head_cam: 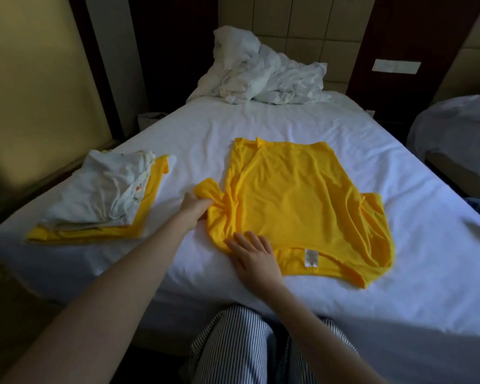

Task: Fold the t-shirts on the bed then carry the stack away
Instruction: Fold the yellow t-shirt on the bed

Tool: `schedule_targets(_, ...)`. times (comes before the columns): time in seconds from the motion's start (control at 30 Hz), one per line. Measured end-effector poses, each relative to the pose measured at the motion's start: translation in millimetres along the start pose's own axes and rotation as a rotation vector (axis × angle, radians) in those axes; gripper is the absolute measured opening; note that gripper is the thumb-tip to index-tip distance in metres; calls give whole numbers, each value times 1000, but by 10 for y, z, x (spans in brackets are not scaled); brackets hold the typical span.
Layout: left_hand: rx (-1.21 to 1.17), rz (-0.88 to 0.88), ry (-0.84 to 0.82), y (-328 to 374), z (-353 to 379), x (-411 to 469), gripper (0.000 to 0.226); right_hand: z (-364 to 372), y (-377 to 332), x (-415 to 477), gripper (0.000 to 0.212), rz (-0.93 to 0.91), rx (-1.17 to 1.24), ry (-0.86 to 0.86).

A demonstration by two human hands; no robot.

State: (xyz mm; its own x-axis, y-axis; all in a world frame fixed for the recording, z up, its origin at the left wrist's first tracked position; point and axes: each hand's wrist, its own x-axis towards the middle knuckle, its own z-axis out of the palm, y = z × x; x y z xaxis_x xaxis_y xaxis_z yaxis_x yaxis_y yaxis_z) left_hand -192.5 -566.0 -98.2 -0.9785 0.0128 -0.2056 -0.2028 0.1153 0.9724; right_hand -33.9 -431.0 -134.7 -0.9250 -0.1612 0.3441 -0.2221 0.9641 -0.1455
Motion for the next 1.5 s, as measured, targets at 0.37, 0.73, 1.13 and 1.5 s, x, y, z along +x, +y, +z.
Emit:
schedule_targets(0.37,-91,-19,150,164,-336,220,29,170,124,-111,35,-125,243,285)
schedule_targets(0.73,-107,-191,-28,128,-800,45,36,58,50,-78,37,-109,35,231)
schedule_targets(1.13,217,-172,-32,-189,-1067,435,69,-3,-11,-178,52,-95,-118,59)
schedule_targets(1.5,-66,-146,-31,554,-766,-30,26,-33,-50,-218,48,-180,-204,-188)
